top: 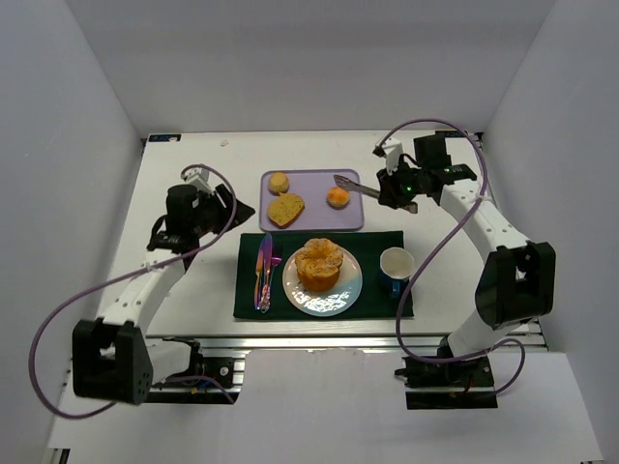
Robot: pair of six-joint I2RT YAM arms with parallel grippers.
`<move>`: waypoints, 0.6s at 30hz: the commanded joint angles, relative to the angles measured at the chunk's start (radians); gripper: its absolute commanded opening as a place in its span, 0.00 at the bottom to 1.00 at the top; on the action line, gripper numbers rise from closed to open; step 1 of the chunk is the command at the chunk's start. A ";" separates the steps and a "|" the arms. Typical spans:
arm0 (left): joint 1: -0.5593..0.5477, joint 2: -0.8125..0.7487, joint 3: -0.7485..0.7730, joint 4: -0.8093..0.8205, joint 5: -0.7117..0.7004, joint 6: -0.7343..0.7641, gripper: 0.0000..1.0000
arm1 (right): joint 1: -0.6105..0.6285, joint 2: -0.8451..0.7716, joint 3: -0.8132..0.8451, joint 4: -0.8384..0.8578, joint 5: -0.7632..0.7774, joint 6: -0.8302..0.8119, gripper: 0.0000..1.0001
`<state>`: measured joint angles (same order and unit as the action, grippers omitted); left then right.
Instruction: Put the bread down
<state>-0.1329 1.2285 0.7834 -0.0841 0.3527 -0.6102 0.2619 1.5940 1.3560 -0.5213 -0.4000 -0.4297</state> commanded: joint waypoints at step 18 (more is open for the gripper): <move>-0.004 -0.563 -0.269 -0.233 -0.132 -0.114 0.63 | -0.012 0.124 0.041 0.029 0.081 -0.162 0.64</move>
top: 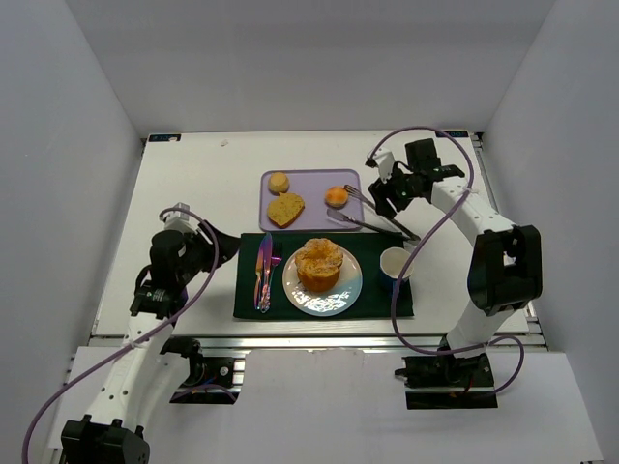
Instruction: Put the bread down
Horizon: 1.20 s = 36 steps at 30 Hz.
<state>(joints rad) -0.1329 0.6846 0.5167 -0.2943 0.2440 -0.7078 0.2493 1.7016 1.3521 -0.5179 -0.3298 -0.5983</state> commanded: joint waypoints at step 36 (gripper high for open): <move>-0.004 -0.036 0.011 -0.066 -0.025 -0.018 0.63 | -0.047 0.220 0.122 -0.002 -0.028 0.045 0.65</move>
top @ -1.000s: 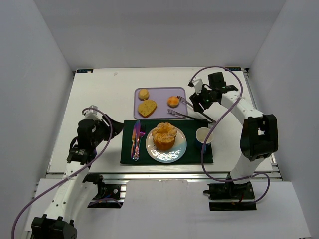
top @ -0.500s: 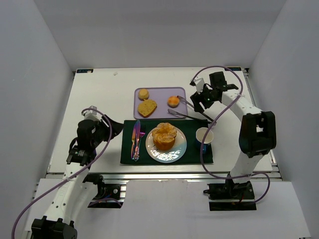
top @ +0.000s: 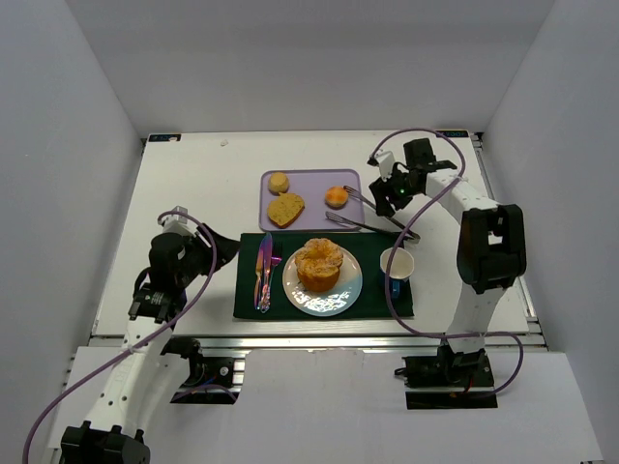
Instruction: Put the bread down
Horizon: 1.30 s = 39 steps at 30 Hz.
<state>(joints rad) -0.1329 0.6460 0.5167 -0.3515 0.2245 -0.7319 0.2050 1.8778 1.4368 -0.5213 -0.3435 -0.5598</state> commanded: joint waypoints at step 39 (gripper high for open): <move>-0.002 0.049 -0.018 0.066 0.016 -0.006 0.63 | -0.343 -0.166 -0.345 0.259 0.287 0.426 0.00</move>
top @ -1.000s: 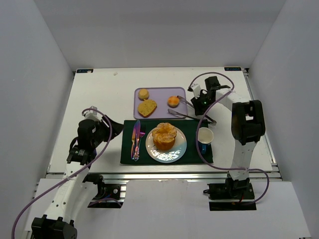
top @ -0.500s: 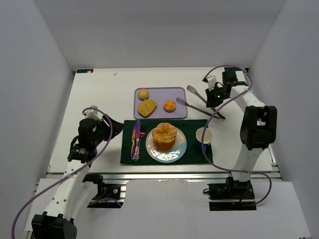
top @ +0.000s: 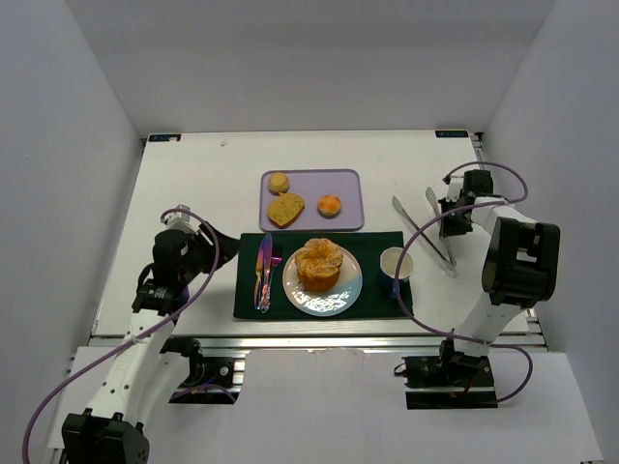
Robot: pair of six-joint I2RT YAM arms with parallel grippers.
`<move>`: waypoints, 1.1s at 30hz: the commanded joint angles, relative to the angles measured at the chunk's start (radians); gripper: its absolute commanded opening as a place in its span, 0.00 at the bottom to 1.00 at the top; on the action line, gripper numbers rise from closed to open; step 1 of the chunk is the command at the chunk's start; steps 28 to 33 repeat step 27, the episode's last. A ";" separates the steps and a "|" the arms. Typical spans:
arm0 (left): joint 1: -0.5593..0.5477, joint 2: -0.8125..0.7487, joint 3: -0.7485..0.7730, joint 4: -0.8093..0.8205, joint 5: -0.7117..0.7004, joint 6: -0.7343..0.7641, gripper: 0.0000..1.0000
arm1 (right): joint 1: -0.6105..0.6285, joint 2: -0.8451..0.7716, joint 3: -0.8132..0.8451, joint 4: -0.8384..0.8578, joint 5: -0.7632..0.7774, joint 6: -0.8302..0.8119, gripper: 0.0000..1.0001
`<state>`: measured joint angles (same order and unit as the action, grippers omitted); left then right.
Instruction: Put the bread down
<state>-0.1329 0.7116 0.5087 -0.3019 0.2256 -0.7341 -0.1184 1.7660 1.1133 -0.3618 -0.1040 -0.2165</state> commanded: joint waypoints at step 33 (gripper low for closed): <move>-0.004 -0.014 0.030 0.027 0.014 0.004 0.63 | -0.047 -0.100 0.396 -0.063 -0.296 0.025 0.89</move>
